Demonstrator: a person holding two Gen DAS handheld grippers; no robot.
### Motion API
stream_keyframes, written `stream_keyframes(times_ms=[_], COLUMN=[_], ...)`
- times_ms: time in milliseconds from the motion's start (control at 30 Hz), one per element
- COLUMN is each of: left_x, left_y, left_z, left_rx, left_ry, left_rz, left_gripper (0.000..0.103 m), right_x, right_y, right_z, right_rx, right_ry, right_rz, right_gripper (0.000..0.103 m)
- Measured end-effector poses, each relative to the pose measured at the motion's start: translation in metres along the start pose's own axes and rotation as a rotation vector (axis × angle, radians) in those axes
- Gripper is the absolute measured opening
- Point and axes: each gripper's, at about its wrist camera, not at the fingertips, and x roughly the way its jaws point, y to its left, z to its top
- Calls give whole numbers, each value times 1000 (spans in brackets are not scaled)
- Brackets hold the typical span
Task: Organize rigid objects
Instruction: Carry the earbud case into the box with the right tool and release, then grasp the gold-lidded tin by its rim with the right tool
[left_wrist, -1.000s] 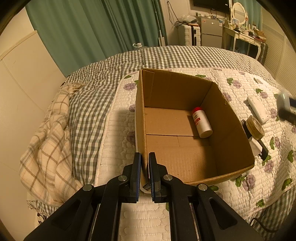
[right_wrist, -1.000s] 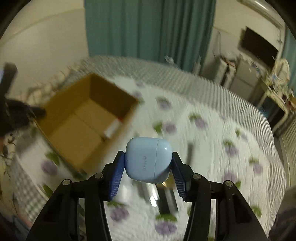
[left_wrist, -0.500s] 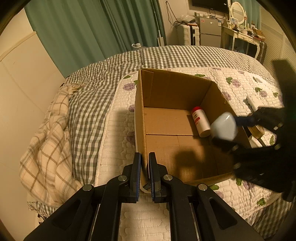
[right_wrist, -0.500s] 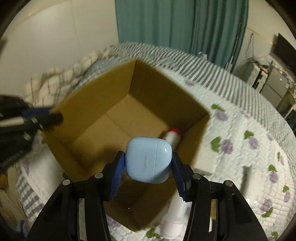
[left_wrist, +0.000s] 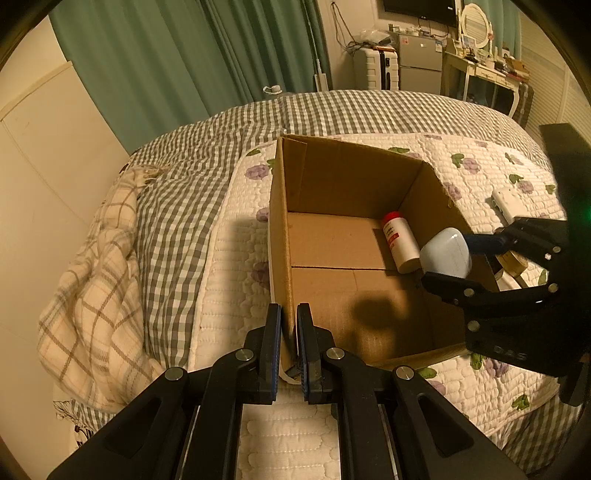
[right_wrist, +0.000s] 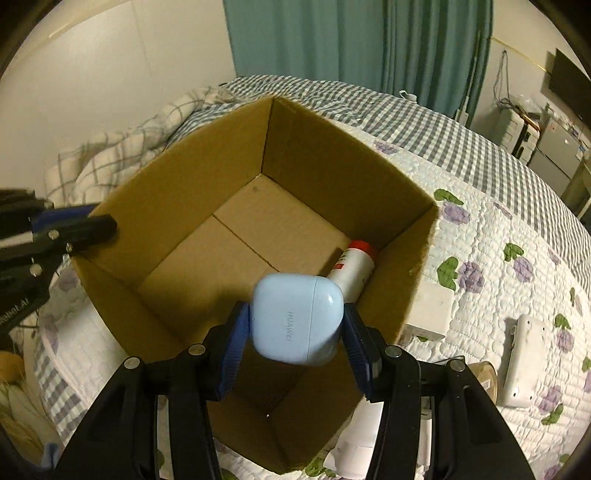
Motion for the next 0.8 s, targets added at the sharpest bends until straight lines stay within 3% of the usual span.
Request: stream_keyframes(times_ms=[33, 100, 300, 533, 633, 800], left_x=[0, 0, 2, 0, -1, -1], left_y=[0, 0, 1, -1, -2, -4], left_z=[0, 0, 0, 0, 0, 0], left_rx=[0, 2, 0, 1, 2, 5], left_ry=[0, 2, 4, 7, 10, 12], left_rz=[-1, -7, -8, 6, 10, 20], left_gripper=[8, 8, 8, 8, 8, 8], right_x=[-3, -14, -72, -143, -157, -147], right_y=[-1, -5, -22, -72, -94, -130], right_z=[1, 2, 7, -7, -21, -50], right_rx=[8, 30, 43, 70, 81, 140], right_ry=[-5, -45, -155, -234, -235, -177], right_rz=[2, -10, -43, -202, -297, -339], right_gripper=[74, 85, 85, 85, 85, 85])
